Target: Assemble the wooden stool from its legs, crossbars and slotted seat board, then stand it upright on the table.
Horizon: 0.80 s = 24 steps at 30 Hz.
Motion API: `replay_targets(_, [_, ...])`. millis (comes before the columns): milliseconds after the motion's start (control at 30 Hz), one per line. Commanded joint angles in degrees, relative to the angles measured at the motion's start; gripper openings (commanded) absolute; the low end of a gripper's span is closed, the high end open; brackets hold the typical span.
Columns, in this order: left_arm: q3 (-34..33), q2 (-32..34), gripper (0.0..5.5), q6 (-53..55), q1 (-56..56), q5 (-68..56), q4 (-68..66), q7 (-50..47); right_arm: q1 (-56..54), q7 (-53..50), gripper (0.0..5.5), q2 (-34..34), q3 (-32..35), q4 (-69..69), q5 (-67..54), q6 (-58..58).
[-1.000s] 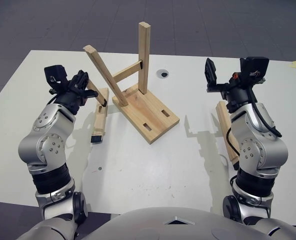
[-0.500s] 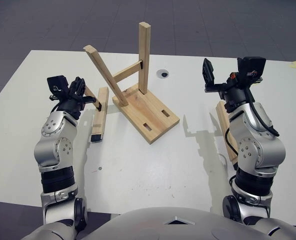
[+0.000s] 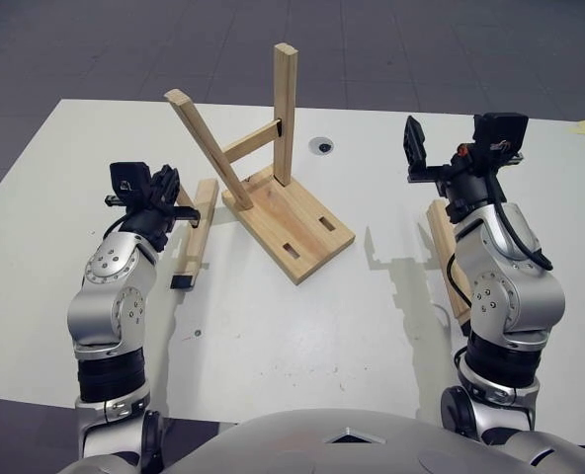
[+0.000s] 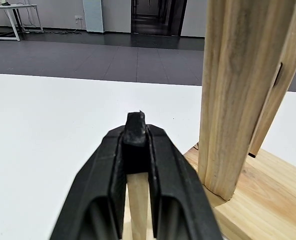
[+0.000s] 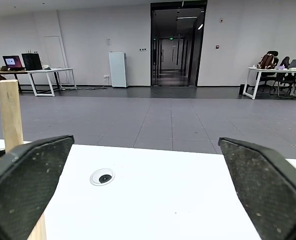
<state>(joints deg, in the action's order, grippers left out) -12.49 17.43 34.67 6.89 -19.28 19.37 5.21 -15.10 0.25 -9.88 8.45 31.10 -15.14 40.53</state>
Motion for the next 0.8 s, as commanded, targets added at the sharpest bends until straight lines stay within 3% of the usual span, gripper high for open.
replay_targets(33, [0.4,-0.6,0.43,-0.4,-2.5,1.1,-1.3,0.4,0.5,0.0,5.4,-0.1,0.2,0.8,0.1,0.2])
replay_targets(300, [0.4,-6.1,0.43,-15.4,-14.8,3.1,-14.8,2.5,-0.2,0.1,5.4,0.0,0.3,0.5,0.1,0.2])
replay_targets(533, [5.4,-3.4,0.43,-13.5,-13.9,6.3,-16.0,3.8,-0.8,0.3,5.4,-0.5,0.6,0.0,0.2,0.2])
replay_targets(800, [4.3,-2.9,0.43,-13.4,-12.1,6.0,-15.6,2.2,-1.2,0.3,5.4,-0.4,0.3,-0.2,0.6,-0.1])
